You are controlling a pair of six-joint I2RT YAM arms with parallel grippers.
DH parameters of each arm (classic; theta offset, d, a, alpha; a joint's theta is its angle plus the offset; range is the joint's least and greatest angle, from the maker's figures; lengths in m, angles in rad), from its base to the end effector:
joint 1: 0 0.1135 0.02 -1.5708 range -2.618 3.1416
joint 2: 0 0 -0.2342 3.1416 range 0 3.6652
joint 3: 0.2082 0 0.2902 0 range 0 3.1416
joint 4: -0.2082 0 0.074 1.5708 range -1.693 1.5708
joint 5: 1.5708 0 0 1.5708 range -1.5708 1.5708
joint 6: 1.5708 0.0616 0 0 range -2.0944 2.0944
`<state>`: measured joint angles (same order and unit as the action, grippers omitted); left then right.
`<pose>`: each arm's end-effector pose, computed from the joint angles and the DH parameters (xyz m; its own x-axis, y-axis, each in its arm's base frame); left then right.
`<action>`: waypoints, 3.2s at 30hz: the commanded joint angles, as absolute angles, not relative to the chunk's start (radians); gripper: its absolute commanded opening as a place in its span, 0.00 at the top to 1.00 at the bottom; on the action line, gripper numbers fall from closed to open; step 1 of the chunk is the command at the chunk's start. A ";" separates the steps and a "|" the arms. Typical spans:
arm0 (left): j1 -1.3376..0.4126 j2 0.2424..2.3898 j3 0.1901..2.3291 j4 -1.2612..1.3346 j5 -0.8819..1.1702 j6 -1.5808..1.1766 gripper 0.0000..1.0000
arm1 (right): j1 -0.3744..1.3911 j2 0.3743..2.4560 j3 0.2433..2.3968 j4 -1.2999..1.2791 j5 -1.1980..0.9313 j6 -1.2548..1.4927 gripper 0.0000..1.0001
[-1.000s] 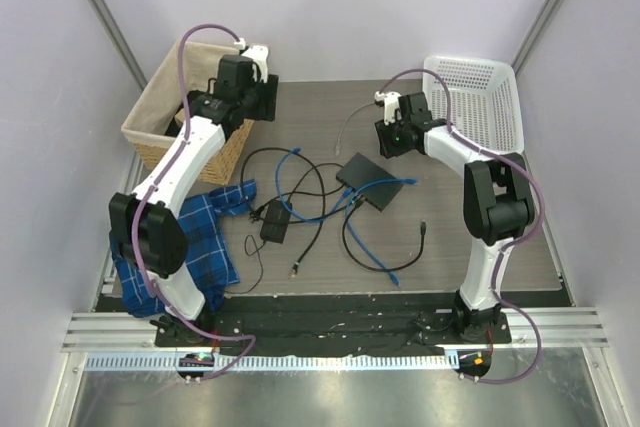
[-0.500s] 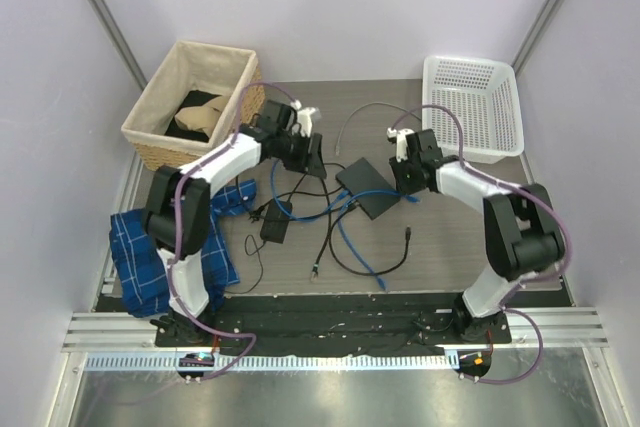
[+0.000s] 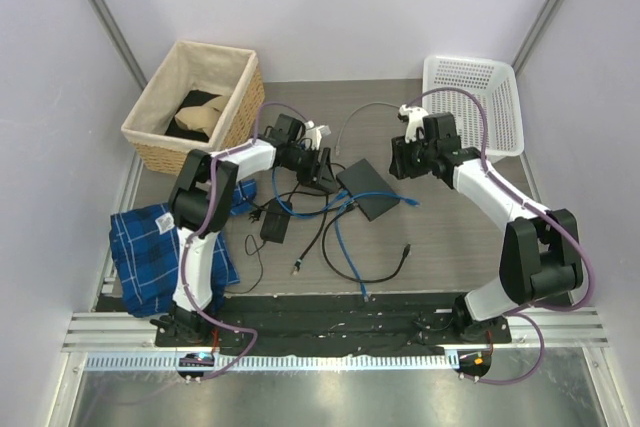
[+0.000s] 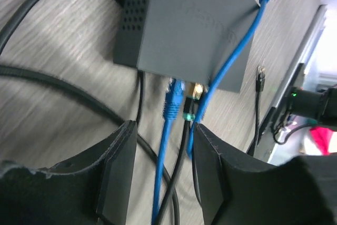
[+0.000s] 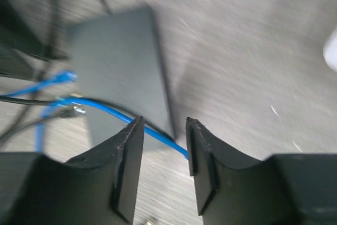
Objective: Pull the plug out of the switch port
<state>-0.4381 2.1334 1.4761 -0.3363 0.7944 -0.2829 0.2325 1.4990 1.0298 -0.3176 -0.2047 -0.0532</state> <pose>0.4072 -0.2393 0.0874 -0.9101 0.2103 -0.3571 0.4121 0.5499 -0.7264 0.3653 0.0994 0.1771 -0.6686 -0.2118 -0.7128 -0.4014 0.9097 0.1062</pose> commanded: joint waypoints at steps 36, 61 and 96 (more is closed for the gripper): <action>-0.437 2.151 1.447 -0.221 0.856 -0.351 0.58 | 0.241 1.697 0.957 -0.225 -0.397 0.049 0.62; -0.440 2.166 1.422 -0.291 0.807 -0.296 0.59 | 0.242 1.497 0.804 -0.348 -0.379 -0.100 0.65; -0.477 2.376 1.537 -0.152 0.816 -0.450 0.63 | 0.262 1.755 1.006 -0.302 -0.482 -0.063 0.55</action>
